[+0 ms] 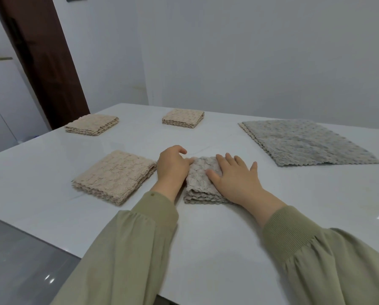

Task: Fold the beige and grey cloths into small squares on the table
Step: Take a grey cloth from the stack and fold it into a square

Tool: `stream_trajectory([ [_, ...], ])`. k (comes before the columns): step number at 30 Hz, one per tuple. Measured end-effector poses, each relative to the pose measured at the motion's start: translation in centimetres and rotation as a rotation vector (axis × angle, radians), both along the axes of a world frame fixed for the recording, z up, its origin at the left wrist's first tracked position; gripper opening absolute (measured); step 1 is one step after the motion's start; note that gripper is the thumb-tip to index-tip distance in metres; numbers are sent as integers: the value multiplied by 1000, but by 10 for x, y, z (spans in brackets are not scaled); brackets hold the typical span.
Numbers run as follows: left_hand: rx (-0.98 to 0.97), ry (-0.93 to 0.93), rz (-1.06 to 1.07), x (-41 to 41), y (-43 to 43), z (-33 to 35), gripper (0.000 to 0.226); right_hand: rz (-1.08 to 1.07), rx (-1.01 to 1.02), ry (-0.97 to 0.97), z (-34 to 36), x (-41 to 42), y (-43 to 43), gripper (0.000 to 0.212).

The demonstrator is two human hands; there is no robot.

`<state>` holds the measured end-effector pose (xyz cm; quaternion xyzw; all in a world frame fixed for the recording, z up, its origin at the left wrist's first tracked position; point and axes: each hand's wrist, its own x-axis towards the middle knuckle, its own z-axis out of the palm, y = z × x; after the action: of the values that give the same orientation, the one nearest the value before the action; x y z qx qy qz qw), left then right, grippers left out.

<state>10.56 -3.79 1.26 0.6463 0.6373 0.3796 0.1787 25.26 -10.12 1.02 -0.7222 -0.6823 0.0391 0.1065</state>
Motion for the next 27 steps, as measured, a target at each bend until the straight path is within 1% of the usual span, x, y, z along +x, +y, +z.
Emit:
stream_trajectory([
  [2,98,16,-37,-4,-6,1,24,9,143,150,3,3,-6,58],
  [4,245,25,-104,-5,-16,7,24,-3,364,287,9,6,-9,49],
  [6,329,71,-219,-2,-25,11,29,-1,571,336,14,6,-8,45],
  [7,323,124,-291,1,-29,11,32,5,604,314,15,5,-7,46],
  [8,274,206,-364,5,-31,9,36,16,567,245,14,5,-6,47],
  [9,182,318,-421,8,-33,5,41,21,460,145,10,4,-4,47],
  [10,59,445,-453,10,-34,1,46,19,301,51,4,4,-2,48],
  [11,-64,551,-463,11,-35,-2,50,6,136,8,-1,6,0,49],
  [12,-157,617,-461,11,-36,-3,52,-8,13,12,-3,8,1,51],
  [13,-209,647,-455,11,-35,-4,53,-23,-54,38,-4,10,2,53],
  [14,-231,661,-451,10,-35,-3,54,-30,-76,48,-4,12,3,54],
  [19,-247,648,-442,8,-38,-3,55,-55,-124,42,-2,16,-2,59],
  [21,-239,628,-436,8,-39,-5,55,-52,-111,53,-3,19,-7,60],
  [22,-202,606,-426,7,-41,-5,55,-44,-47,58,-3,20,-11,59],
  [23,-125,572,-416,5,-42,-4,54,-32,70,58,-2,20,-14,57],
  [25,99,483,-407,4,-44,-2,51,14,353,53,2,17,-20,52],
  [26,177,457,-414,4,-45,-1,50,38,422,43,3,15,-22,51],
  [27,194,455,-432,3,-45,-2,50,53,415,31,2,12,-23,51],
])
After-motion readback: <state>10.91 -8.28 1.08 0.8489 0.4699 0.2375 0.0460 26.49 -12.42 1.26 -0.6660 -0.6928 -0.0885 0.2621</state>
